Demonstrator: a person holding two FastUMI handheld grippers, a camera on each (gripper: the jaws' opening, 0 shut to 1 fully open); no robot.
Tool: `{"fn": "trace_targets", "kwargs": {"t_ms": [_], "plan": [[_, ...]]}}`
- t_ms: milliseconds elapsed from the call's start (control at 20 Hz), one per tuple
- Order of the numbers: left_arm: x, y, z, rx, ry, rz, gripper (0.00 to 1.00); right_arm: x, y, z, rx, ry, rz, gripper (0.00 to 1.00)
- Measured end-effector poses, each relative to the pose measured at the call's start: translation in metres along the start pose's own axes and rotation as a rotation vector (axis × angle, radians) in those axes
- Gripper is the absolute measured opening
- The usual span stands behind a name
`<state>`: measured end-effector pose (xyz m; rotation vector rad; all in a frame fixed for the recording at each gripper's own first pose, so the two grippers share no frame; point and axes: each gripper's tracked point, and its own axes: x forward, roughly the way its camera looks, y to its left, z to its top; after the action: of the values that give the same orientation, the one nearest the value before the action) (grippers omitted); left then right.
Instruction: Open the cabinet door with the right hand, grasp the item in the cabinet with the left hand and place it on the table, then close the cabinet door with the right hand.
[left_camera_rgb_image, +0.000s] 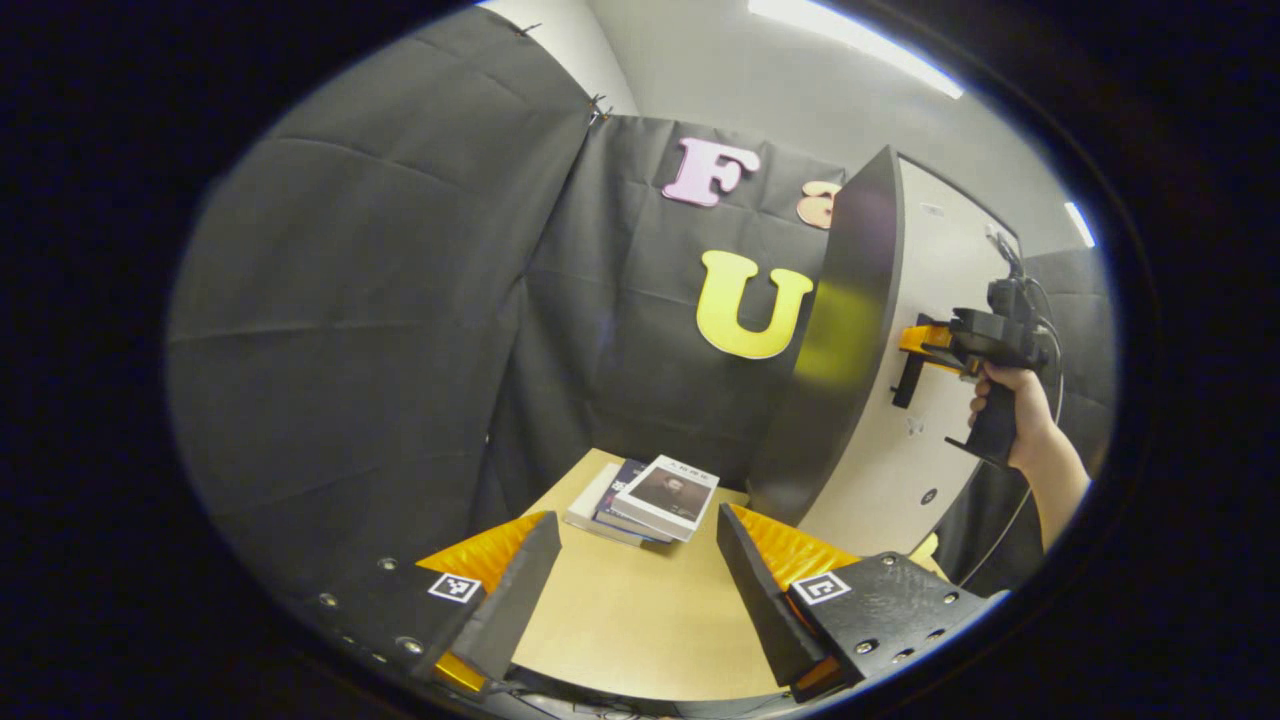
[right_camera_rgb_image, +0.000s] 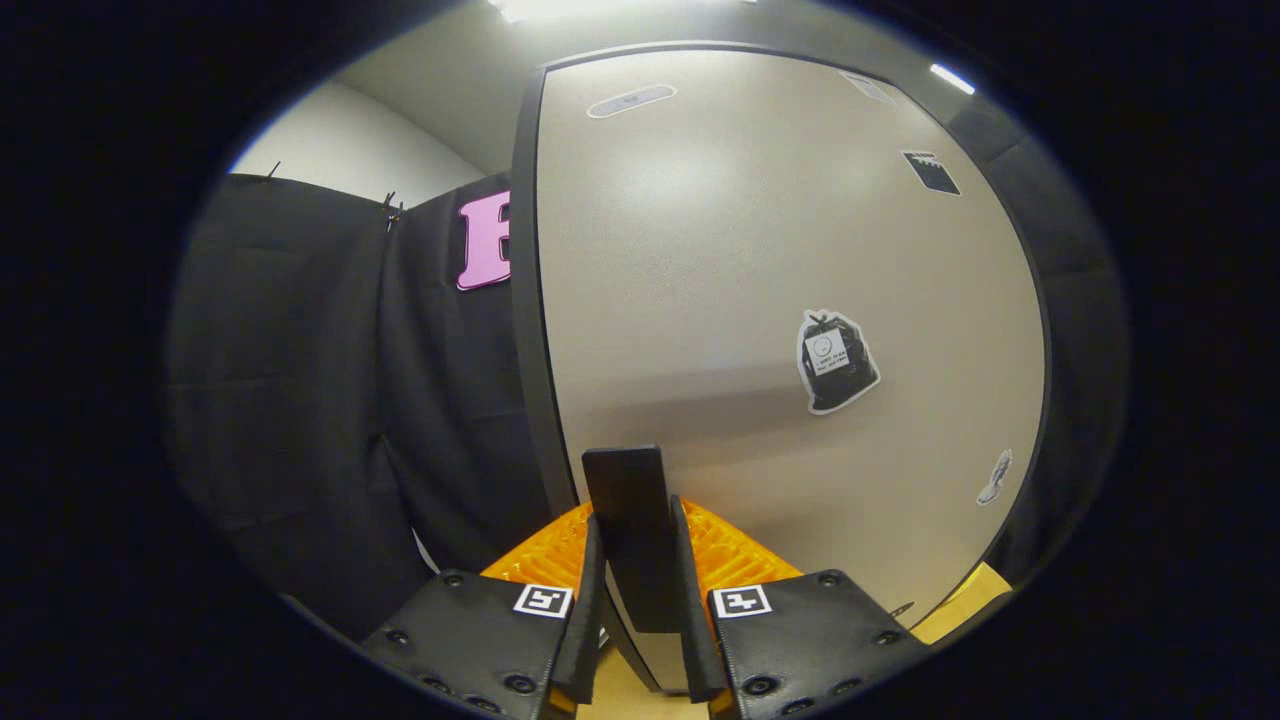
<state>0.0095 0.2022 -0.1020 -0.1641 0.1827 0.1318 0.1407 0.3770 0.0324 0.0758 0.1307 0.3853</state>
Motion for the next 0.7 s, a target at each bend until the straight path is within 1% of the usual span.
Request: {"fn": "trace_targets", "kwargs": {"t_ms": [50,100,150,200,250,300,350,400,450,500,700], "plan": [[0.000,0.002,-0.001,-0.001,0.004,0.002,0.94,0.001,-0.002,0.001,-0.029,-0.009,-0.009,0.35],[-0.001,0.003,-0.003,-0.003,0.011,0.004,0.94,0.003,-0.004,0.000,-0.060,-0.007,-0.017,0.29],[0.000,0.005,-0.004,-0.003,0.016,0.006,0.94,0.001,-0.008,0.001,-0.073,-0.010,-0.019,0.30],[0.001,0.006,-0.004,-0.003,0.019,0.007,0.94,0.002,-0.005,0.000,-0.072,-0.002,-0.009,0.22],[0.000,0.007,-0.005,0.001,0.025,0.012,0.94,0.002,-0.006,0.001,-0.046,0.000,0.005,0.23],[-0.001,0.007,-0.005,0.016,0.023,0.014,0.96,0.000,-0.002,0.000,-0.020,0.000,0.022,0.18],[-0.002,0.004,-0.002,0.033,0.015,0.007,0.94,0.001,0.000,-0.003,-0.008,0.004,0.033,0.18],[-0.004,-0.001,0.000,0.043,0.010,0.001,0.94,-0.001,0.000,-0.002,-0.025,0.008,0.040,0.12],[-0.006,-0.005,0.000,0.043,0.008,-0.007,0.96,-0.003,-0.002,-0.002,-0.047,0.005,0.042,0.12],[-0.008,-0.009,-0.002,0.039,0.006,-0.016,0.94,-0.005,-0.001,-0.002,-0.054,0.001,0.045,0.12],[-0.006,-0.011,-0.017,0.028,0.030,-0.017,0.94,-0.018,0.001,0.000,-0.057,0.001,0.094,0.11]]}}
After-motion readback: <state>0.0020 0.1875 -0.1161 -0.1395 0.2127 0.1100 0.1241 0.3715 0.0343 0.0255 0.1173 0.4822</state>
